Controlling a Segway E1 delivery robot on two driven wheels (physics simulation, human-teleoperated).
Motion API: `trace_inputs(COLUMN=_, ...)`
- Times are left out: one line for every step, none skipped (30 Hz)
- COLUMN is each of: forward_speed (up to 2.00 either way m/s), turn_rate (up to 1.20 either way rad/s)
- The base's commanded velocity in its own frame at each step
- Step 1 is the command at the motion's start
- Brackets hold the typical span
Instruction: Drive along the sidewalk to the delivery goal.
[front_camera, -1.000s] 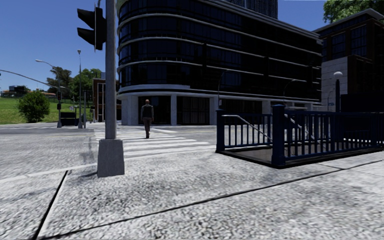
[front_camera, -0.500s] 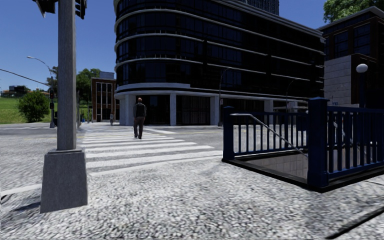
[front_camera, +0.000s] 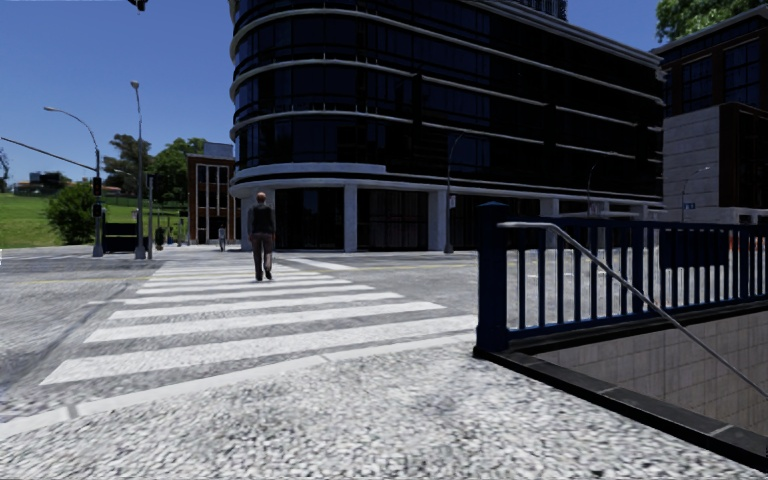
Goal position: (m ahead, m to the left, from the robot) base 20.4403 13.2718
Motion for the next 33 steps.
trace_inputs(forward_speed=2.00, turn_rate=0.27)
trace_inputs(forward_speed=2.00, turn_rate=0.32)
trace_inputs(forward_speed=2.00, turn_rate=0.36)
trace_inputs(forward_speed=2.00, turn_rate=0.36)
trace_inputs(forward_speed=2.00, turn_rate=0.37)
trace_inputs(forward_speed=2.00, turn_rate=0.37)
trace_inputs(forward_speed=2.00, turn_rate=0.38)
trace_inputs(forward_speed=2.00, turn_rate=0.38)
trace_inputs(forward_speed=2.00, turn_rate=0.38)
trace_inputs(forward_speed=2.00, turn_rate=0.38)
trace_inputs(forward_speed=2.00, turn_rate=0.39)
trace_inputs(forward_speed=2.00, turn_rate=0.39)
trace_inputs(forward_speed=2.00, turn_rate=0.39)
trace_inputs(forward_speed=2.00, turn_rate=0.39)
trace_inputs(forward_speed=2.00, turn_rate=0.41)
trace_inputs(forward_speed=2.00, turn_rate=0.44)
trace_inputs(forward_speed=2.00, turn_rate=0.45)
trace_inputs(forward_speed=2.00, turn_rate=0.46)
trace_inputs(forward_speed=2.00, turn_rate=0.46)
trace_inputs(forward_speed=2.00, turn_rate=0.46)
trace_inputs(forward_speed=2.00, turn_rate=0.46)
trace_inputs(forward_speed=1.94, turn_rate=0.46)
trace_inputs(forward_speed=1.90, turn_rate=0.46)
trace_inputs(forward_speed=1.90, turn_rate=0.46)
trace_inputs(forward_speed=1.84, turn_rate=0.46)
trace_inputs(forward_speed=1.79, turn_rate=0.46)
trace_inputs(forward_speed=1.70, turn_rate=0.46)
trace_inputs(forward_speed=1.63, turn_rate=0.46)
trace_inputs(forward_speed=1.63, turn_rate=0.46)
trace_inputs(forward_speed=1.59, turn_rate=0.46)
trace_inputs(forward_speed=1.57, turn_rate=0.46)
trace_inputs(forward_speed=1.56, turn_rate=0.46)
trace_inputs(forward_speed=1.53, turn_rate=0.46)
